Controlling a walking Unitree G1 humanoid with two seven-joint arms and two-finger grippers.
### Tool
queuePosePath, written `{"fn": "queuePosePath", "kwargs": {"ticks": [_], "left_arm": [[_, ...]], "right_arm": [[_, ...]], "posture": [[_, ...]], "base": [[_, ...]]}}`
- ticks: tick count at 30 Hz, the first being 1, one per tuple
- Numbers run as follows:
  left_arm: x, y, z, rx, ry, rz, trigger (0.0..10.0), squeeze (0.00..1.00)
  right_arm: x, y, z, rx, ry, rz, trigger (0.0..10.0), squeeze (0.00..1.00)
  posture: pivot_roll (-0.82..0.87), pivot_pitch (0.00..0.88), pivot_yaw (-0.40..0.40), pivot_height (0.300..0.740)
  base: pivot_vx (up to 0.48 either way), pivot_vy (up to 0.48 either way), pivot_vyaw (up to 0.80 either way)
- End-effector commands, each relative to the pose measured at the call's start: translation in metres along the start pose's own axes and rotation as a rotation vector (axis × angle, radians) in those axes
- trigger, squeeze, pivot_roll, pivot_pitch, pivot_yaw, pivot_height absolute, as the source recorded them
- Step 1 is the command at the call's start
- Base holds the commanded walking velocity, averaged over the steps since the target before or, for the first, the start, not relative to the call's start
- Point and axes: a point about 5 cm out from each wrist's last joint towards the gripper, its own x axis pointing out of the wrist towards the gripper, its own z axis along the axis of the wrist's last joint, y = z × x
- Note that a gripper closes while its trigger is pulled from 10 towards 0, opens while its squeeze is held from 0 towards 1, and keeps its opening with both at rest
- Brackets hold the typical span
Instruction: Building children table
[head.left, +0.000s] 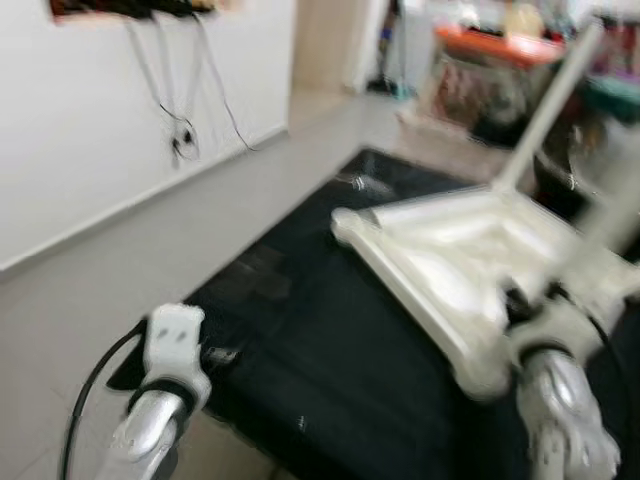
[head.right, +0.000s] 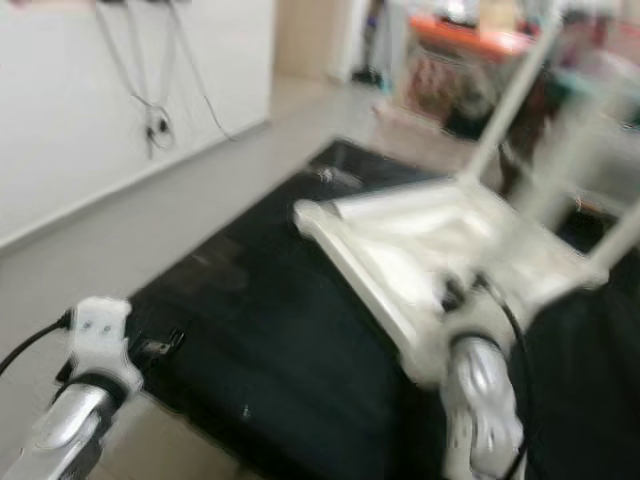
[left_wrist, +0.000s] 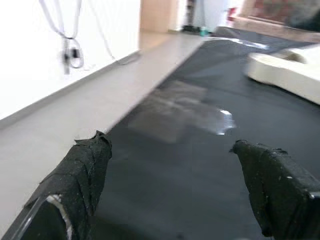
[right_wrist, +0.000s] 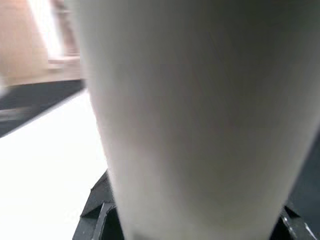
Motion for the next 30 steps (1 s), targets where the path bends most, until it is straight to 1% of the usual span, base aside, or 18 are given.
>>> {"fn": "queuePosePath", "kwargs": {"ticks": [1,2,3,4,5,7,8,12,13,14,16,17,19,26,27,28,29,30], "left_arm": [[0.0,-0.004,-0.001,-0.004,0.009,-0.023,10.0,0.0],[0.0,-0.004,-0.001,-0.004,0.009,-0.023,10.0,0.0],[0.001,-0.004,-0.001,0.001,0.007,-0.024,10.0,0.0],[0.001,-0.004,-0.001,0.001,0.007,-0.024,10.0,0.0],[0.001,-0.004,-0.001,0.002,0.006,-0.025,10.0,0.0],[0.002,-0.004,0.0,0.002,0.006,-0.025,10.0,0.0],[0.002,-0.004,0.0,0.001,0.005,-0.025,10.0,0.0],[0.003,-0.004,0.0,0.002,0.001,-0.023,10.0,0.0],[0.004,-0.004,0.0,-0.001,0.0,-0.019,10.0,0.0],[0.004,-0.004,0.0,-0.001,0.0,-0.019,10.0,0.0],[0.005,-0.004,0.0,-0.003,-0.006,-0.021,10.0,0.0],[0.005,-0.004,0.0,-0.003,-0.006,-0.021,10.0,0.0],[0.006,-0.005,0.0,-0.004,-0.007,-0.023,10.0,0.0],[0.008,-0.007,0.0,-0.011,-0.01,-0.026,10.0,0.0],[0.008,-0.007,0.001,-0.01,-0.011,-0.027,10.0,0.0],[0.007,-0.006,0.001,-0.008,-0.01,-0.02,10.0,0.0],[0.007,-0.006,0.001,-0.008,-0.01,-0.02,10.0,0.0],[0.006,-0.004,0.001,-0.005,-0.011,-0.012,10.0,0.0]], "right_arm": [[-0.016,-0.018,-0.026,-0.068,0.128,-0.078,0.0,0.0],[-0.016,-0.018,-0.026,-0.068,0.128,-0.078,0.0,0.0],[-0.037,0.001,-0.019,-0.083,0.117,0.067,4.9,0.0],[-0.037,0.001,-0.019,-0.083,0.117,0.067,4.9,0.0],[-0.042,0.011,-0.014,-0.069,0.097,0.139,10.0,0.0],[-0.044,0.017,-0.01,-0.068,0.08,0.185,10.0,0.0],[-0.044,0.024,-0.004,-0.036,0.046,0.24,10.0,1.0],[-0.041,0.041,0.017,-0.007,-0.047,0.413,10.0,1.0],[-0.039,0.048,0.024,-0.002,-0.059,0.553,10.0,0.0],[-0.039,0.048,0.024,-0.002,-0.059,0.553,10.0,0.0],[-0.045,0.058,0.034,-0.031,-0.074,0.889,10.0,0.0],[-0.045,0.058,0.034,-0.031,-0.074,0.889,10.0,0.0],[-0.042,0.057,0.034,-0.089,-0.067,1.071,10.0,0.0],[-0.013,0.056,0.011,-0.113,0.054,1.144,10.0,0.0],[-0.006,0.063,0.005,-0.093,0.075,1.136,8.5,0.0],[-0.002,0.072,0.003,-0.075,0.072,1.107,3.5,0.0],[-0.002,0.072,0.003,-0.075,0.072,1.107,3.5,0.0],[0.006,0.086,0.007,0.005,0.037,1.013,0.0,0.0]], "posture": [[0.18,0.0,-0.127,0.74],[0.18,0.0,-0.127,0.74],[0.17,0.0,-0.117,0.74],[0.17,0.0,-0.117,0.74],[0.17,0.0,-0.114,0.74],[0.17,0.0,-0.114,0.74],[0.17,0.0,-0.112,0.74],[0.18,0.0,-0.117,0.74],[0.18,0.0,-0.121,0.74],[0.18,0.0,-0.121,0.74],[0.18,0.0,-0.126,0.74],[0.18,0.0,-0.126,0.74],[0.19,0.0,-0.125,0.74],[0.21,0.0,-0.125,0.74],[0.21,0.0,-0.125,0.74],[0.23,0.0,-0.141,0.74],[0.23,0.0,-0.141,0.74],[0.22,0.0,-0.142,0.74]], "base": [[0.0,0.0,0.0],[0.0,0.0,0.0],[0.0,0.0,0.0],[0.0,0.0,0.0],[0.0,0.0,0.0],[0.0,0.0,0.0],[0.0,0.0,0.0],[0.0,0.0,0.0],[0.0,0.0,0.0],[0.0,0.0,0.0],[0.0,0.0,0.0],[0.0,0.0,0.0],[0.0,0.0,0.0],[0.0,0.0,0.0],[0.0,0.0,0.0],[0.0,0.0,0.0],[0.0,0.0,0.0],[0.0,0.0,0.0]]}}
